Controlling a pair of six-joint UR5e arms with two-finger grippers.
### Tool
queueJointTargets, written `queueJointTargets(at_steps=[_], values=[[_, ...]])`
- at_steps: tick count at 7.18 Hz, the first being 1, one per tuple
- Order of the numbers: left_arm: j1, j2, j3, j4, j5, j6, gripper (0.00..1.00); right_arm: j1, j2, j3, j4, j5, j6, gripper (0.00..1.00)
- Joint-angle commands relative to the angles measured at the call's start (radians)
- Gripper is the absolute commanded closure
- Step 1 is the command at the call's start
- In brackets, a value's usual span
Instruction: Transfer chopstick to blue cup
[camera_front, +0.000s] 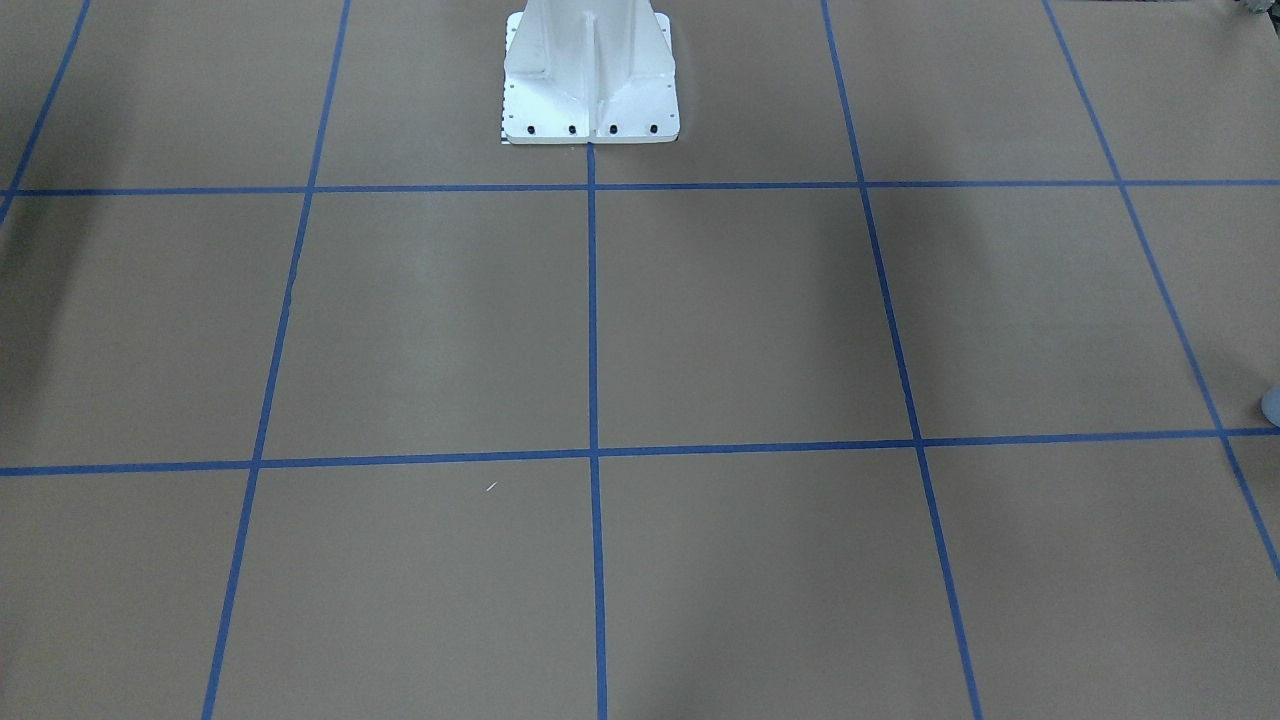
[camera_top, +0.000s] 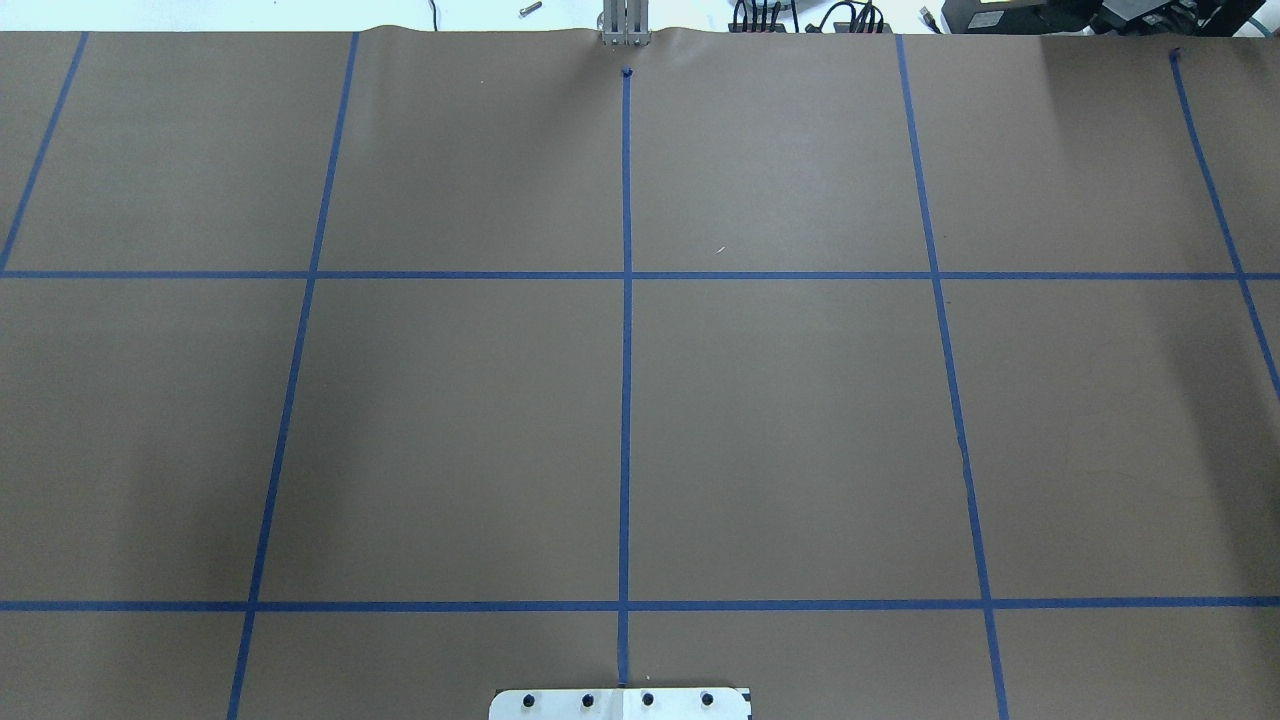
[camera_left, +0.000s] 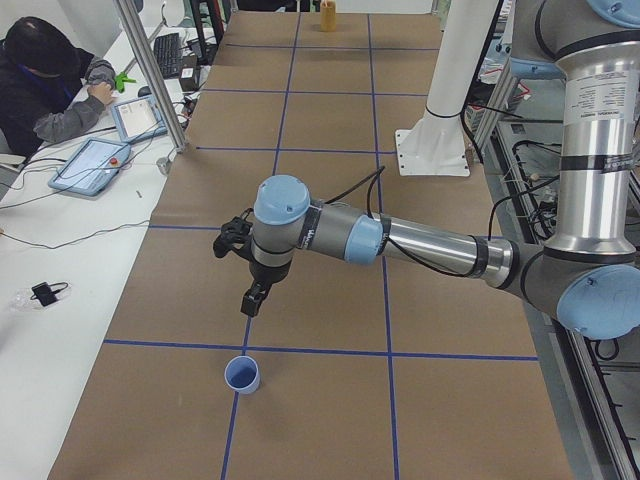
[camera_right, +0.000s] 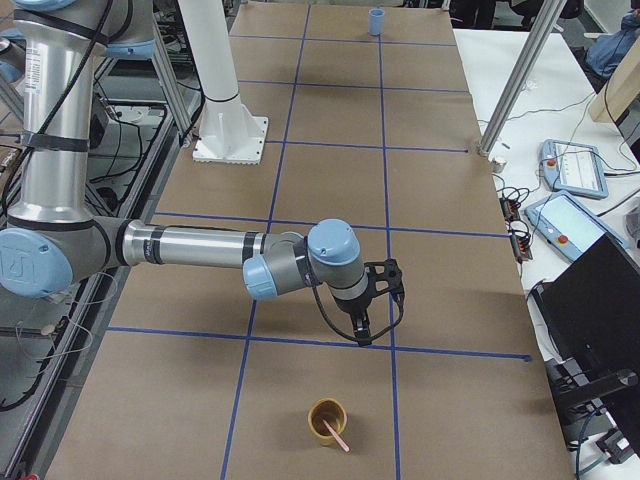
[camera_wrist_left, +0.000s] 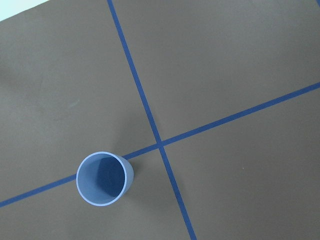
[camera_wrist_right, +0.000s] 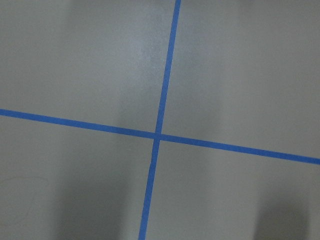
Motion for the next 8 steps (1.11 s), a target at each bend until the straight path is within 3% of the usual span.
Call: queueJointTargets(at_steps=[1,2,3,4,5,7,8], values=[[0.000,-0.052,0.076,-0.074,-0.037,0.002,0.01,0.000,-0.016,-0.012,0.147,0.010,0.015,0.00],[0.000,-0.054,0.077,-0.077,-0.040,0.002,0.01,0.000,-0.011,0.017,0.151,0.075,0.145,0.00],[0.000,-0.052,0.043,-0.086,-0.040,-0.004,0.01,-0.024,-0.006,0.071,0.146,0.099,0.290,0.00],[0.011,-0.062,0.073,-0.088,-0.038,-0.012,0.03,-0.090,-0.002,0.108,0.142,0.094,0.371,0.00],[0.011,-0.078,0.146,-0.114,-0.037,0.000,0.02,-0.162,0.044,0.115,0.140,0.076,0.510,0.00],[0.011,-0.109,0.408,-0.344,-0.029,0.029,0.01,-0.248,0.096,0.127,0.089,-0.005,0.557,0.00],[0.011,-0.137,0.507,-0.397,-0.029,0.029,0.01,-0.258,0.112,0.152,0.036,-0.008,0.561,0.00]])
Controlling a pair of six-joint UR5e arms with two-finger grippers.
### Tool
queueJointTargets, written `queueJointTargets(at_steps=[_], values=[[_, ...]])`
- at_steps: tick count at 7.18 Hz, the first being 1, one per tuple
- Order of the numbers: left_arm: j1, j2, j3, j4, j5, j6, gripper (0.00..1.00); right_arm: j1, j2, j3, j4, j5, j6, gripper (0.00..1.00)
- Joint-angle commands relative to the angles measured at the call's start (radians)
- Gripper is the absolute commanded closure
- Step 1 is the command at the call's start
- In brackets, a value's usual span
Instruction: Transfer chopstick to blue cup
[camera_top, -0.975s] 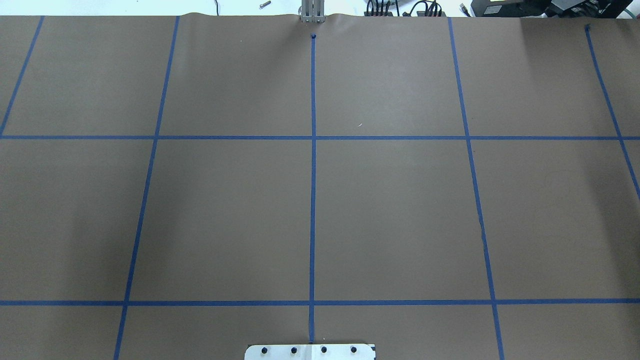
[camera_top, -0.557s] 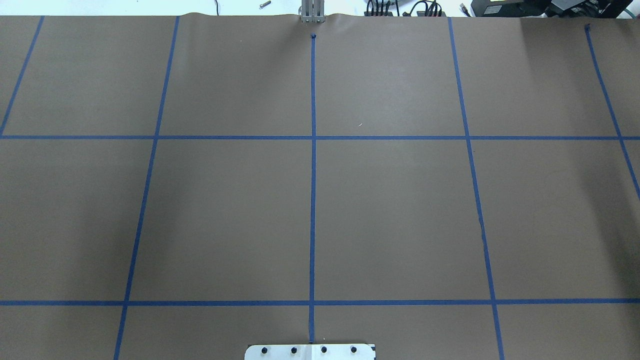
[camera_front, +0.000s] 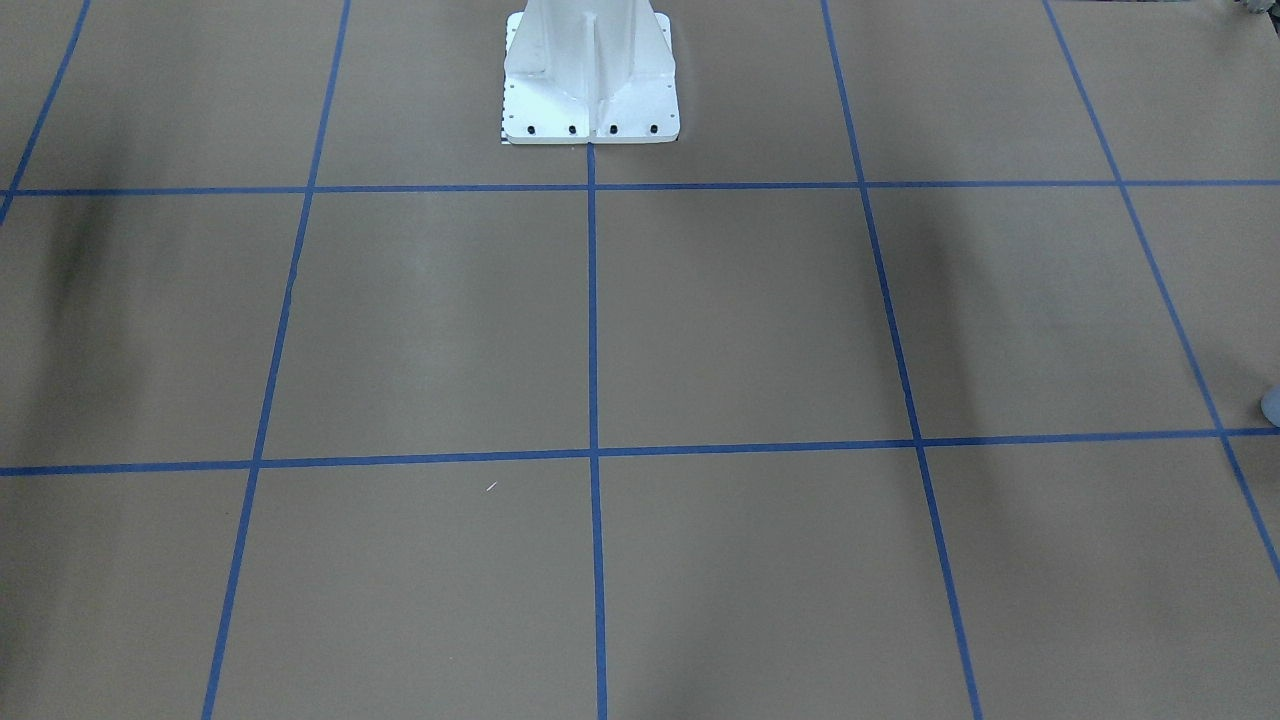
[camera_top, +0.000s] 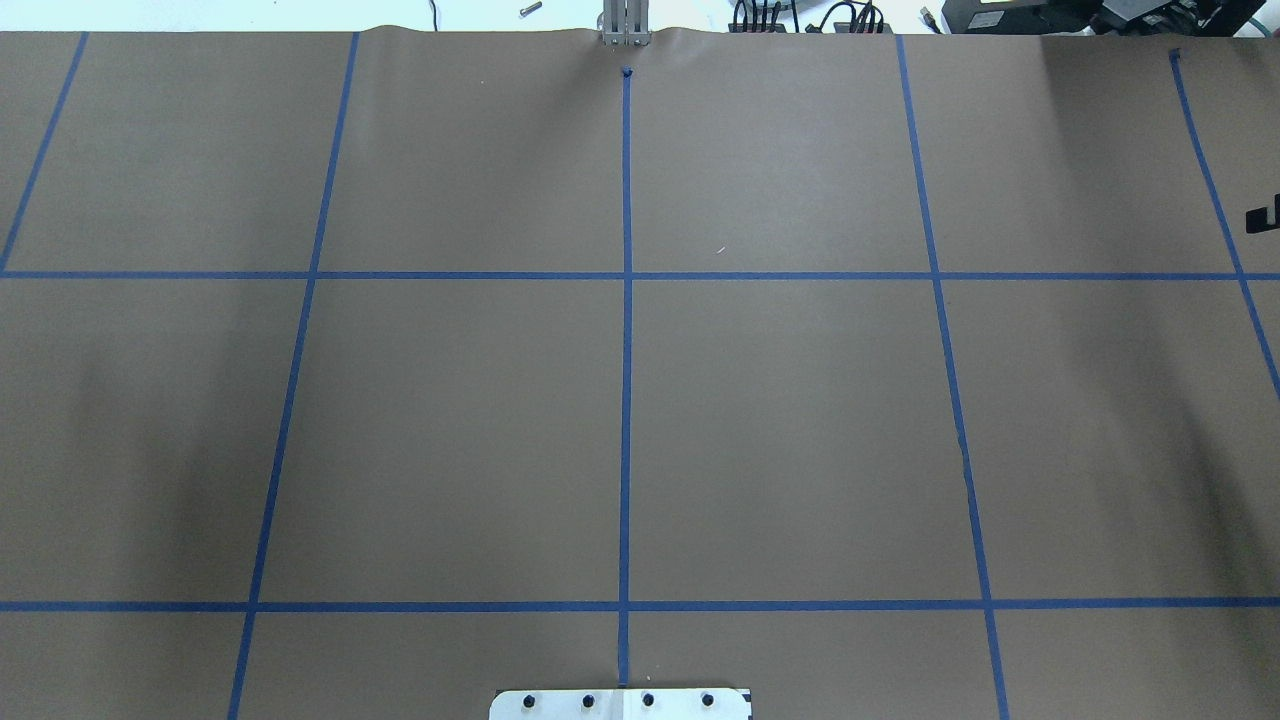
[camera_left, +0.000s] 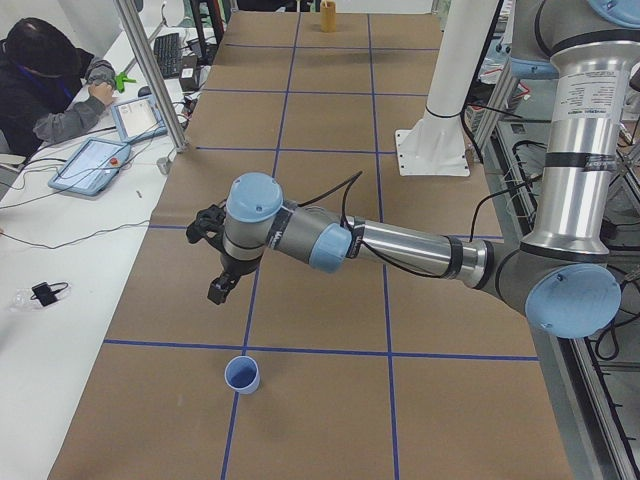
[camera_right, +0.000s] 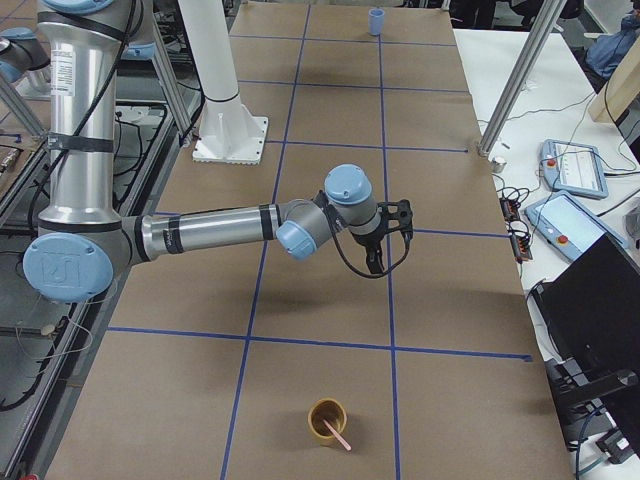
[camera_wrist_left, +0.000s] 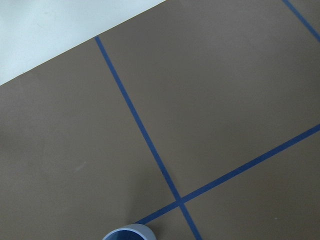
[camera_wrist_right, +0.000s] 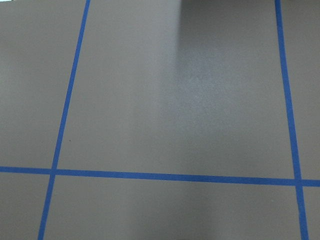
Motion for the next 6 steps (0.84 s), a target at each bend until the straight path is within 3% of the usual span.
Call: queueJointTargets(at_steps=[1,2,3,6], values=[[0.000,-0.051,0.218,-0.100,0.012,0.008,0.01,-0.032,0.026,0.026,-0.058,-0.021,0.015,0.00],[0.002,-0.062,0.293,-0.171,0.137,0.003,0.01,-0.037,0.026,0.027,-0.058,-0.022,0.015,0.00],[0.015,-0.093,0.380,-0.206,0.162,-0.001,0.02,-0.040,0.026,0.027,-0.057,-0.024,0.015,0.00],[0.048,-0.097,0.426,-0.214,0.165,-0.008,0.02,-0.052,0.026,0.027,-0.057,-0.038,0.015,0.00]])
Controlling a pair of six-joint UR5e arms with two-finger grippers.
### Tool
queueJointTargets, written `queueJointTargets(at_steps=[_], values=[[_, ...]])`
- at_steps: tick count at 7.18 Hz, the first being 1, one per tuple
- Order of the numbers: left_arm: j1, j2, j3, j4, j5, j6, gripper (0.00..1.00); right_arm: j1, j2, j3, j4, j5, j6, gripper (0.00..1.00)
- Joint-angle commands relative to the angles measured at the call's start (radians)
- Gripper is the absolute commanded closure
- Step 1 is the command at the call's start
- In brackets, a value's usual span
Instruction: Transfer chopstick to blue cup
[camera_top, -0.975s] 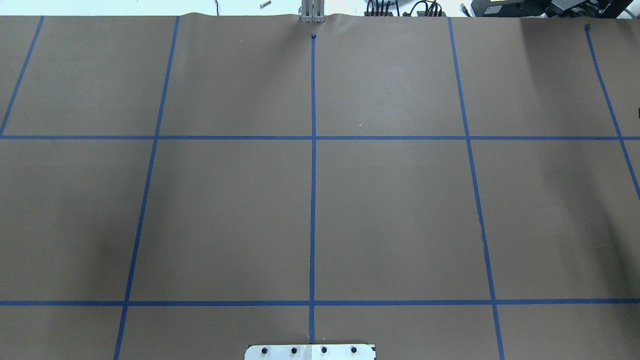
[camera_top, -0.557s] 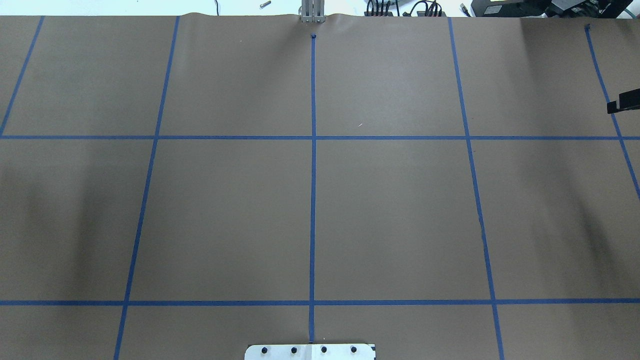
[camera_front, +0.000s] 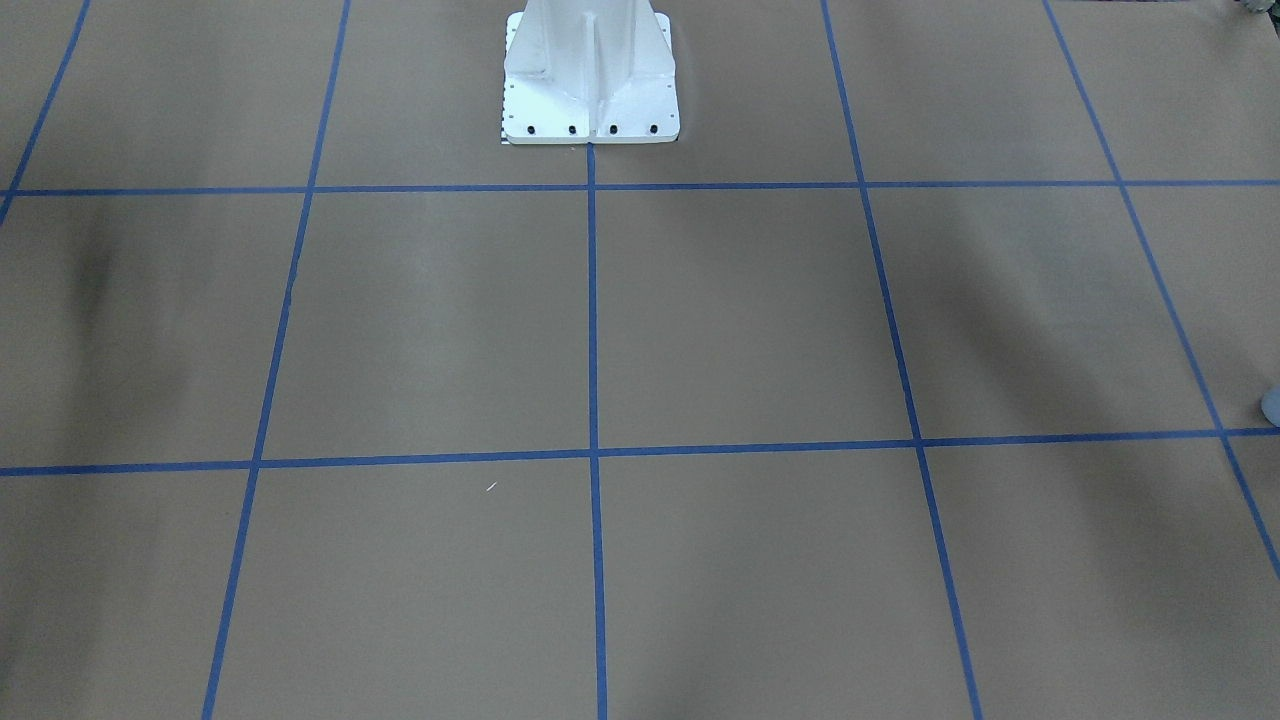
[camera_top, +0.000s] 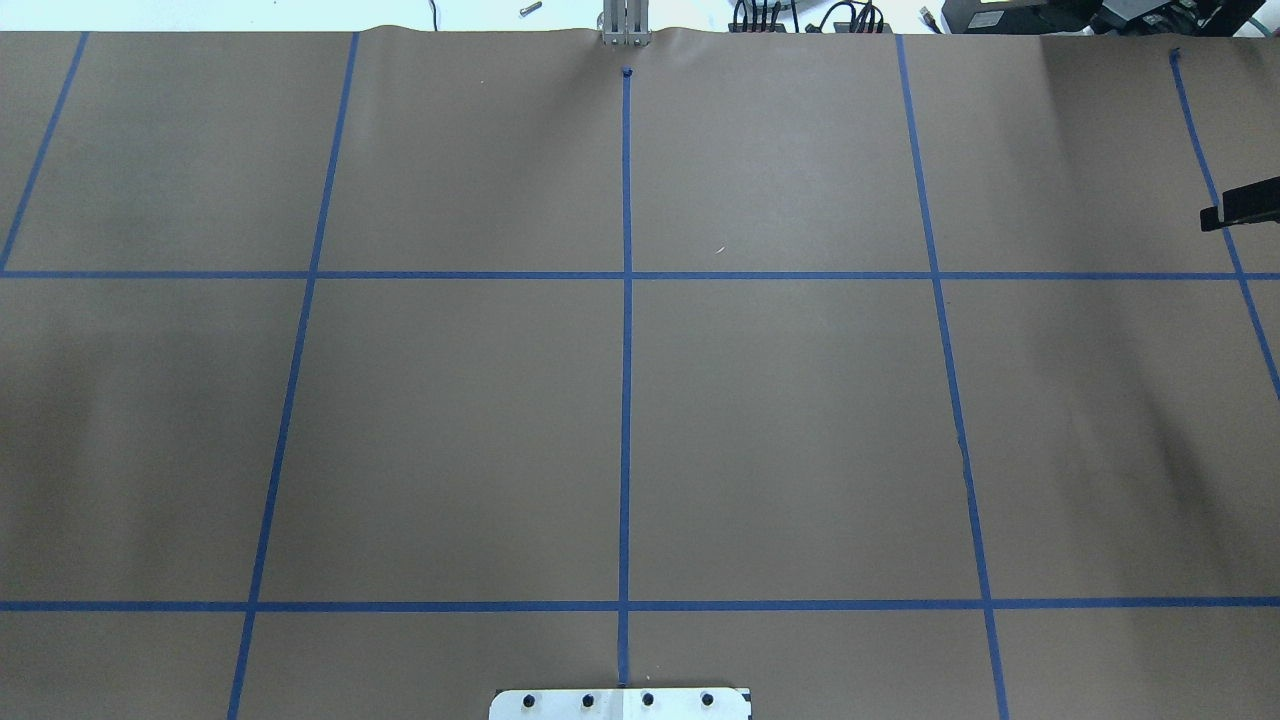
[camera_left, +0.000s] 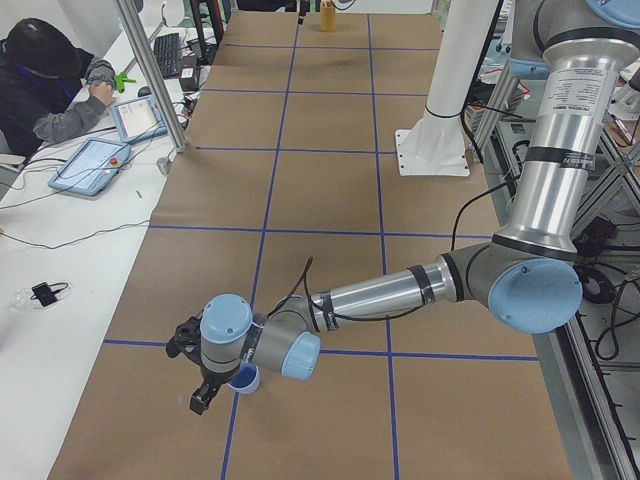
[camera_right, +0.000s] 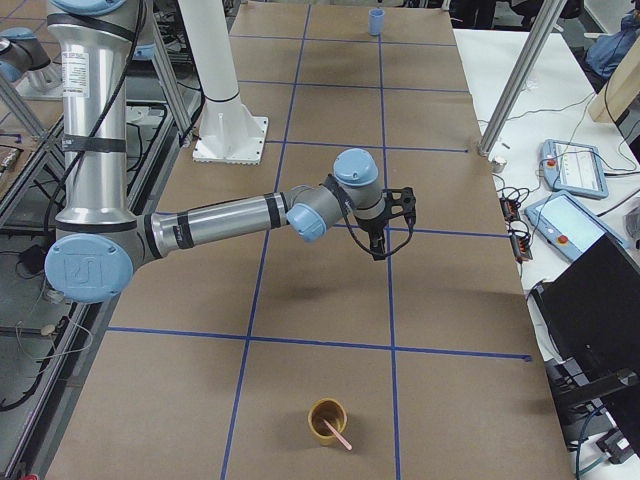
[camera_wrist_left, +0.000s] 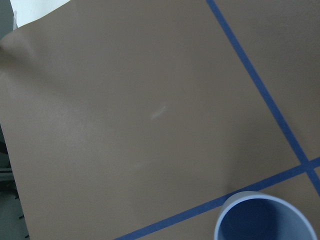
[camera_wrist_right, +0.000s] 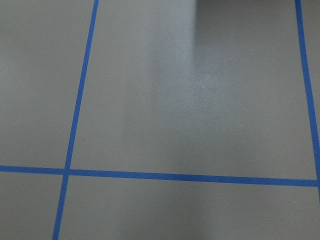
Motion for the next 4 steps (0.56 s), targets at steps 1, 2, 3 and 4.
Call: queueJointTargets(at_steps=[1,2,3,4], values=[[0.018,-0.002,0.020,-0.006,0.002,-0.003,0.02,-0.006,0.000,0.000,0.000,-0.010,0.000,0.00],[0.032,-0.001,0.026,-0.016,0.002,-0.005,0.02,-0.008,0.000,-0.003,0.000,-0.011,0.000,0.00],[0.049,-0.001,0.053,-0.046,0.002,-0.006,0.02,-0.008,-0.002,-0.005,0.000,-0.011,0.000,0.00],[0.070,0.002,0.064,-0.071,0.002,-0.020,0.02,-0.009,-0.005,-0.005,0.000,-0.012,0.000,0.00]])
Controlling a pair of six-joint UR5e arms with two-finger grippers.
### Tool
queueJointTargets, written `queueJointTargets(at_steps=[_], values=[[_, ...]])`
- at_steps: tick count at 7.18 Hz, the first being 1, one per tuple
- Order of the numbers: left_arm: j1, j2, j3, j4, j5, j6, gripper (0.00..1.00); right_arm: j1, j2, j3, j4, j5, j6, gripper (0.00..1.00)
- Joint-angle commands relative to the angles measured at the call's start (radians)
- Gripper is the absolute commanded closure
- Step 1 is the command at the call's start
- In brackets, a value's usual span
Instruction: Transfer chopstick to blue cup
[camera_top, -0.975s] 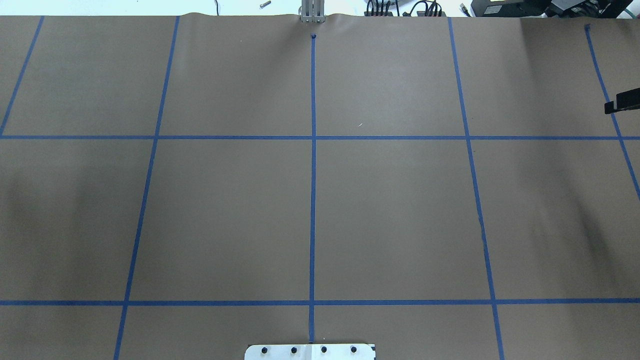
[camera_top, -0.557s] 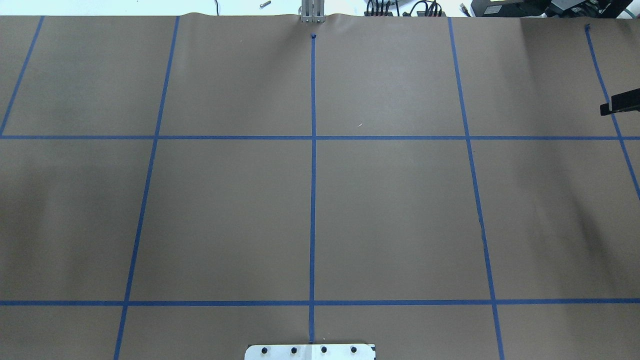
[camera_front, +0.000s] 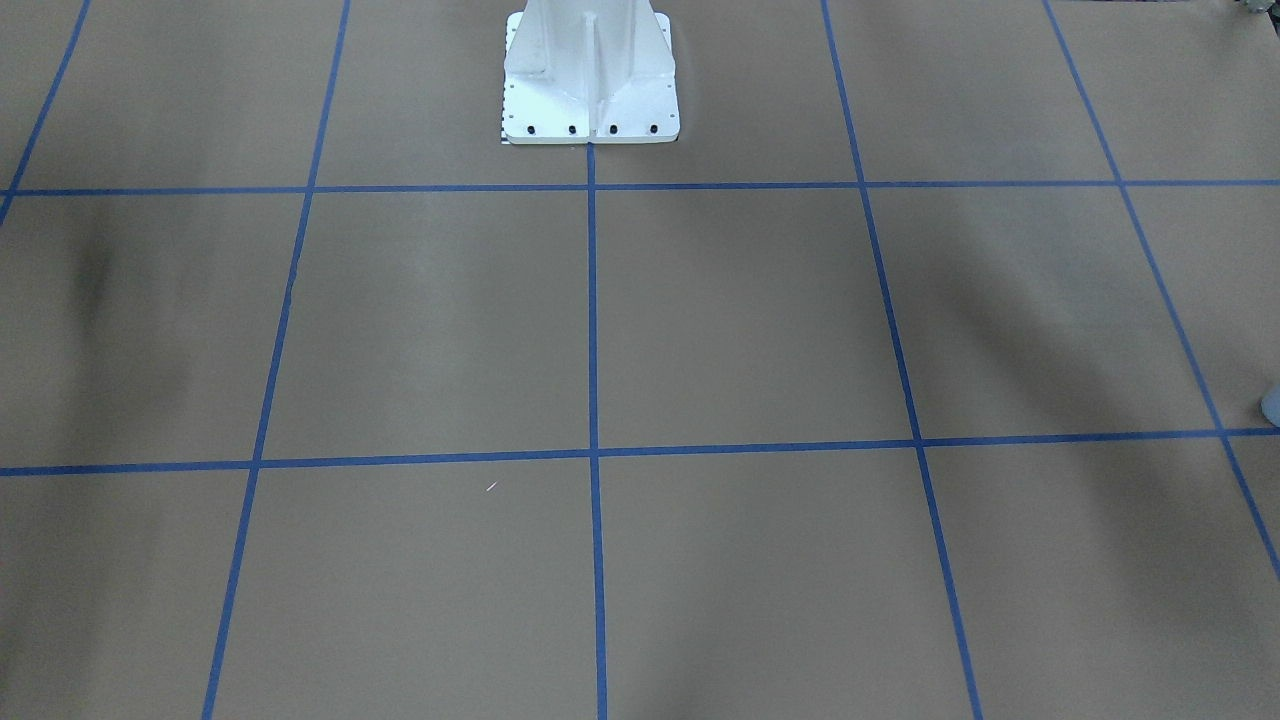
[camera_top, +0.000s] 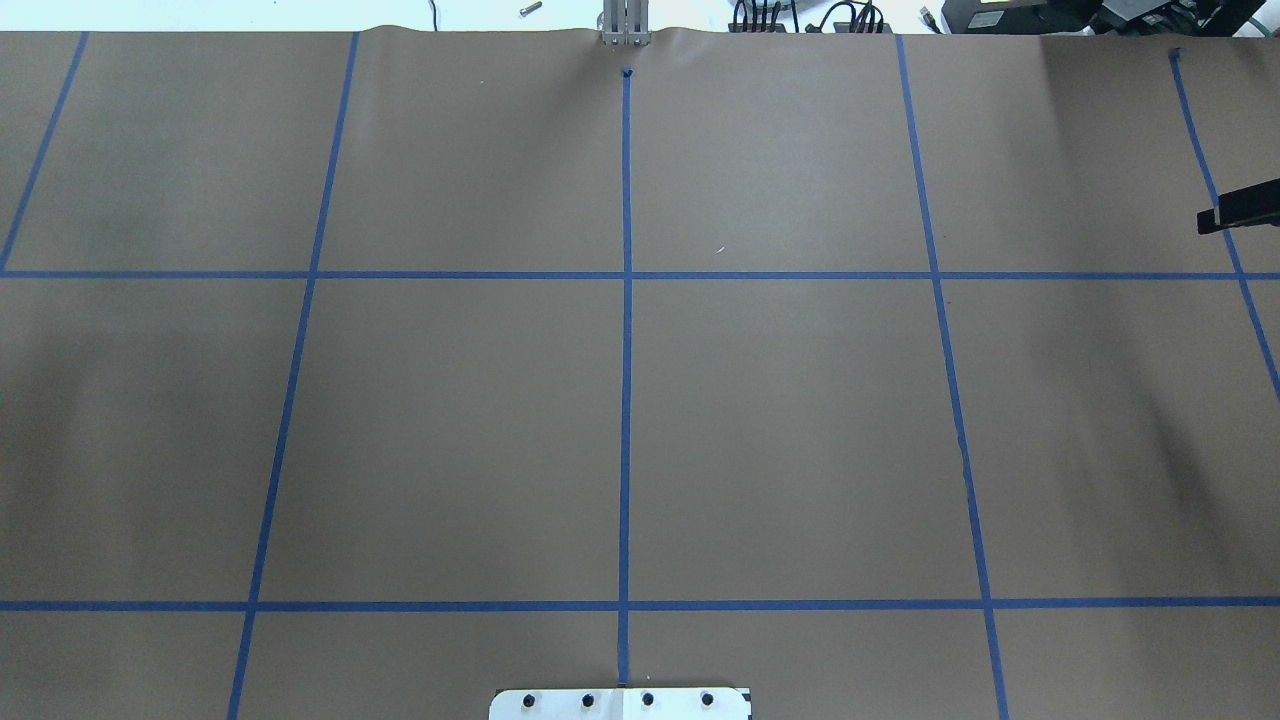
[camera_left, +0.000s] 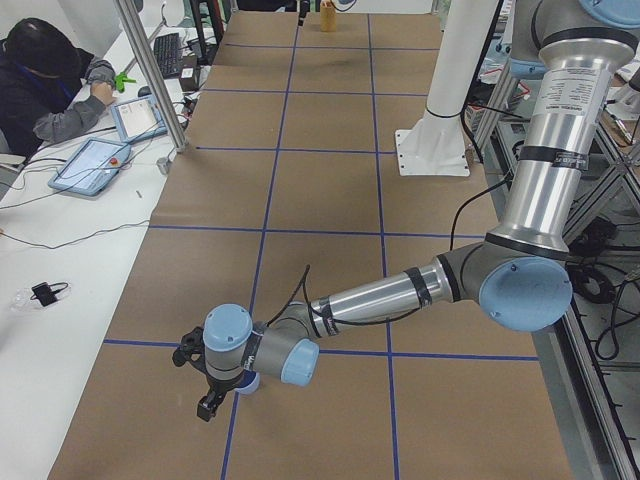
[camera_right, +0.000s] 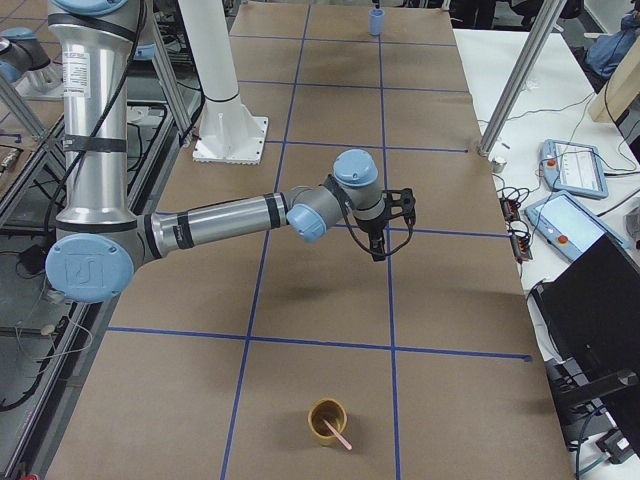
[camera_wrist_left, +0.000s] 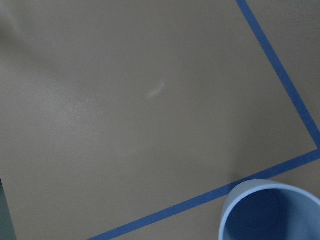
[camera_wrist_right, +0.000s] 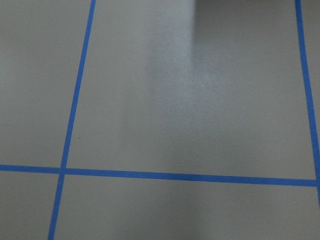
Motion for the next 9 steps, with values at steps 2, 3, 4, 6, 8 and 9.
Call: queueJointTargets(at_steps=[2,3,4,6,8,9], values=[[0.050,0.002,0.019,-0.031,-0.001,-0.020,0.20,-0.003,-0.006,-0.003,0.000,-0.021,0.000,0.00],[0.066,0.002,0.018,-0.031,-0.001,-0.027,0.61,-0.003,-0.006,-0.003,0.000,-0.021,0.000,0.00],[0.078,0.001,0.016,-0.031,-0.003,-0.028,0.96,-0.003,-0.004,-0.003,0.002,-0.021,0.000,0.00],[0.078,-0.002,-0.018,-0.026,-0.006,-0.025,1.00,-0.003,-0.004,0.001,0.002,-0.024,0.000,0.00],[0.072,0.001,-0.150,0.100,-0.120,-0.024,1.00,-0.003,-0.004,0.002,0.000,-0.024,0.000,0.00],[0.051,0.005,-0.258,0.204,-0.165,-0.024,1.00,-0.003,-0.004,0.002,0.002,-0.024,0.000,0.00]])
